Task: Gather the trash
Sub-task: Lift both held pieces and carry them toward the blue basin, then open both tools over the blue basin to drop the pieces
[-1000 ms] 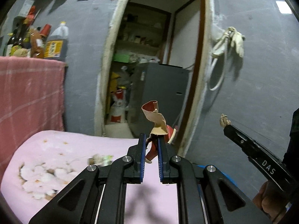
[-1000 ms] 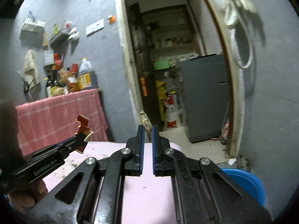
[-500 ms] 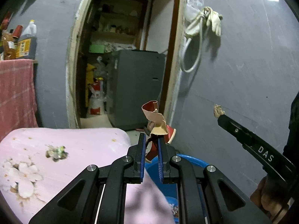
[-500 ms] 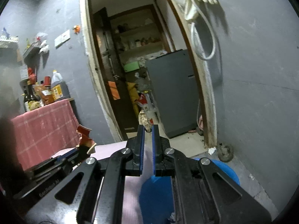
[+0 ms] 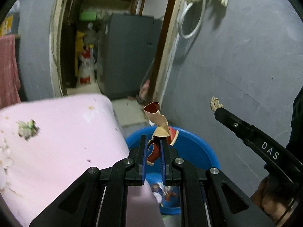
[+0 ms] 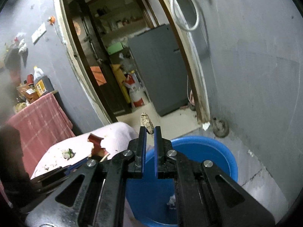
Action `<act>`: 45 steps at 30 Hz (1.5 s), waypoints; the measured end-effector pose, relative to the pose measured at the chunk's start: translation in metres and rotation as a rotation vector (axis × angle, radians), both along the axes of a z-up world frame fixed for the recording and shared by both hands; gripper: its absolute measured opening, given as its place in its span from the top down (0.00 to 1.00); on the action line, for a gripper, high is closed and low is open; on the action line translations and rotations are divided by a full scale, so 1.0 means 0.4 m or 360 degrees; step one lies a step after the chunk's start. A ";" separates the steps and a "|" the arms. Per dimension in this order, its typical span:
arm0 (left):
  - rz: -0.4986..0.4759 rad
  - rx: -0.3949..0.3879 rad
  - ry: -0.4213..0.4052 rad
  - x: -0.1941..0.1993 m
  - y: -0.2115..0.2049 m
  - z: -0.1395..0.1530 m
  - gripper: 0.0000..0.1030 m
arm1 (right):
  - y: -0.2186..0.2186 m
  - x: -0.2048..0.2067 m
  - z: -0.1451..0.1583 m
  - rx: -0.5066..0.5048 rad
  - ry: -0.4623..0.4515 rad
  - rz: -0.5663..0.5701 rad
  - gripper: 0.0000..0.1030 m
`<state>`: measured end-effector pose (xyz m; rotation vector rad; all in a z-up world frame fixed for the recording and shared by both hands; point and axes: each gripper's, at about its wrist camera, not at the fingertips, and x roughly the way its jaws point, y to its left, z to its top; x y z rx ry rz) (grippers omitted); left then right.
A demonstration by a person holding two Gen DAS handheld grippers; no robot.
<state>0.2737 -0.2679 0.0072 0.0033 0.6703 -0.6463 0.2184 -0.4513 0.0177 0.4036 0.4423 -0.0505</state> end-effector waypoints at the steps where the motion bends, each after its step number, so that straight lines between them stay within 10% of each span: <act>1: -0.0001 0.0003 0.0035 0.009 -0.004 -0.009 0.90 | -0.004 0.004 -0.006 0.0012 0.0017 -0.0001 0.93; 25: 0.0078 0.0004 0.0195 0.057 0.026 -0.047 0.71 | -0.015 0.046 -0.055 0.0099 0.0167 -0.0012 0.89; 45: 0.0509 -0.0153 -0.0303 -0.004 0.272 0.103 0.17 | 0.090 -0.003 0.037 -0.0091 -0.0232 0.0009 0.10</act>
